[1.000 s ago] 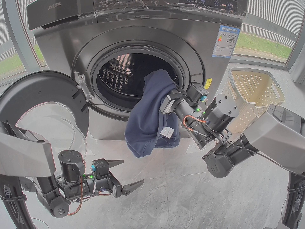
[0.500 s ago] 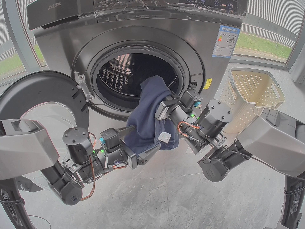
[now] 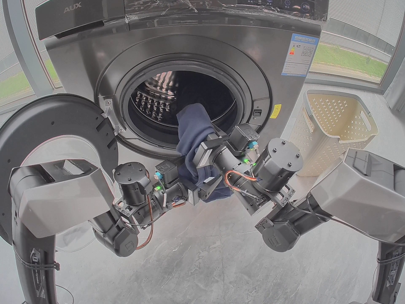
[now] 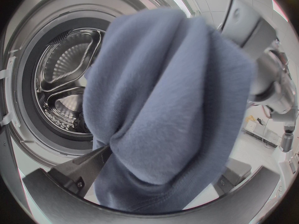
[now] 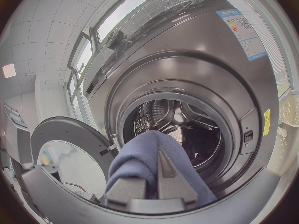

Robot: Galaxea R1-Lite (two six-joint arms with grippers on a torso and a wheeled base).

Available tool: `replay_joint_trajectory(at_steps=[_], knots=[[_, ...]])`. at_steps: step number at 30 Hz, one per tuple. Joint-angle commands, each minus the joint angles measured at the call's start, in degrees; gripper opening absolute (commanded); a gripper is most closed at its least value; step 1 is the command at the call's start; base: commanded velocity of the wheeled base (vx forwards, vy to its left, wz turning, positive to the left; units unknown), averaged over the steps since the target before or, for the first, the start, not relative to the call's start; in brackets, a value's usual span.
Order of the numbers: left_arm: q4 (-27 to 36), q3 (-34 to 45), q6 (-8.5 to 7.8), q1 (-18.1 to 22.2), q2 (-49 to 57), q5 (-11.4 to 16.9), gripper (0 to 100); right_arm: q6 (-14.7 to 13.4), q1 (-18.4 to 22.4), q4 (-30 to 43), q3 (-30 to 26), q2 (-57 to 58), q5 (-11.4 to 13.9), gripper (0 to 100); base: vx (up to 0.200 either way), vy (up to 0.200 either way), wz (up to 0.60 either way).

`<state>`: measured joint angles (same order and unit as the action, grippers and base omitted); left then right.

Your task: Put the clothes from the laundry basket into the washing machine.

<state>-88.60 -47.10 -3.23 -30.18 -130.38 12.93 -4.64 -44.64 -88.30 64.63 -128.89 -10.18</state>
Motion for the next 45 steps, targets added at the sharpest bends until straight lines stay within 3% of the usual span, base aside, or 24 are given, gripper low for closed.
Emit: replay_joint_trajectory(at_steps=[1,20,21,34,35,40,44,45], knots=[[0.01,-4.14,0.07,0.56,-4.45,-1.16,100,-0.01,-1.5,-0.03,-0.39,0.31,-0.1,0,0.0,0.0,0.0],[0.1,-10.29,0.24,0.74,-8.84,-3.62,100,-0.37,-2.56,-0.03,-0.47,1.27,-0.9,0,0.0,0.0,0.0],[0.1,-10.46,0.42,0.74,-8.93,-3.62,0,-0.37,-2.64,-0.03,-0.47,1.27,-0.9,0,0.0,0.0,0.0],[-0.17,-10.99,3.58,2.15,-6.38,-5.2,0,-0.45,-1.06,-0.3,-3.37,5.32,-0.9,0,0.0,0.0,0.0],[-0.08,-10.29,4.55,2.59,-4.62,-5.29,0,-0.63,0.17,-0.39,-5.13,6.37,-0.9,0,0.0,0.0,0.0],[-0.08,-6.77,6.31,2.67,0.65,-5.55,0,-1.86,4.04,-0.39,-6.89,7.6,-0.9,0,0.0,0.0,0.0],[-0.08,-5.19,6.39,2.67,2.67,-5.9,0,-1.95,5.88,-0.39,-7.33,7.25,-0.9,0,0.0,0.0,0.0],[-0.08,-2.47,6.48,2.76,5.75,-6.08,0,-2.56,8.17,-0.39,-7.86,6.64,-0.9,0,0.0,0.0,0.0]])
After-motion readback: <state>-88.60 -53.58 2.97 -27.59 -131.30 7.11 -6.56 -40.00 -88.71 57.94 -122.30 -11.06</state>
